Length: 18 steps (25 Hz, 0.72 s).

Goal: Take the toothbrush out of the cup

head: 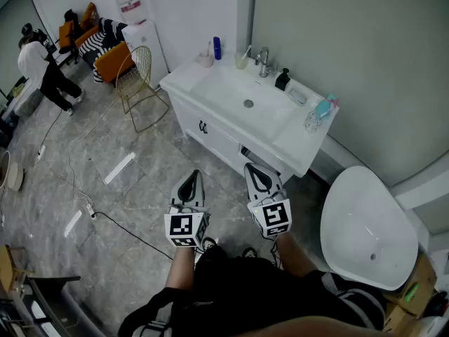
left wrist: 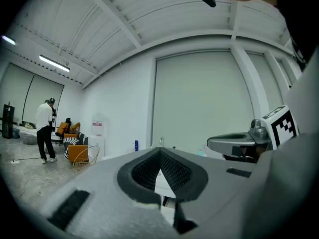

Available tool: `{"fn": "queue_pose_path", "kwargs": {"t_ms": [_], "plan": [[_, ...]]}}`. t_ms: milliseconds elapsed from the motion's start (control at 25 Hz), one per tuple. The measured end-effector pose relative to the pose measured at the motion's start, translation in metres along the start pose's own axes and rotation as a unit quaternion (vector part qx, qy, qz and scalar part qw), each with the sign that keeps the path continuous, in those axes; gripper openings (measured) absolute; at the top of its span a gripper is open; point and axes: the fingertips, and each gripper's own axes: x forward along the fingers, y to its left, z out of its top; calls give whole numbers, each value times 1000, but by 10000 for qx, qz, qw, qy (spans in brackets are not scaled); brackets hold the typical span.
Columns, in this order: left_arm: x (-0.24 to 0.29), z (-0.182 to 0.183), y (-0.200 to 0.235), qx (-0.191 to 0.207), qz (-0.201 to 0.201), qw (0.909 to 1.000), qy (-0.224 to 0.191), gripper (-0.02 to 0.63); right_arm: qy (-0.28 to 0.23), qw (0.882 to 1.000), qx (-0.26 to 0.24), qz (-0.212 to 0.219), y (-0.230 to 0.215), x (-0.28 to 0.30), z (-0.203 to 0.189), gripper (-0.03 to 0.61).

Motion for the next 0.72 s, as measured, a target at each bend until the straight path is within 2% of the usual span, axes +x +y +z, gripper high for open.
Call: {"fn": "queue_pose_path", "kwargs": {"t_ms": [240, 360, 400, 480, 520, 720], "plan": [[34, -3, 41, -295, -166, 9994, -65, 0, -89, 9998, 163, -63, -1, 52, -7, 5], [53, -10, 63, -452, -283, 9986, 33, 2, 23, 9994, 268, -206, 0, 77, -14, 6], [58, -13, 69, -457, -340, 9983, 84, 9, 79, 9992, 293, -276, 1, 82, -18, 8], [66, -19, 80, -442, -473, 9977, 186, 106, 166, 9985, 324, -407, 4, 93, -25, 14], [68, -21, 87, -450, -523, 9974, 226, 124, 199, 9982, 327, -466, 6, 97, -27, 17], [73, -36, 118, -586, -664, 9952, 420, 124, 373, 9969, 356, -601, 25, 118, -37, 26]]}}
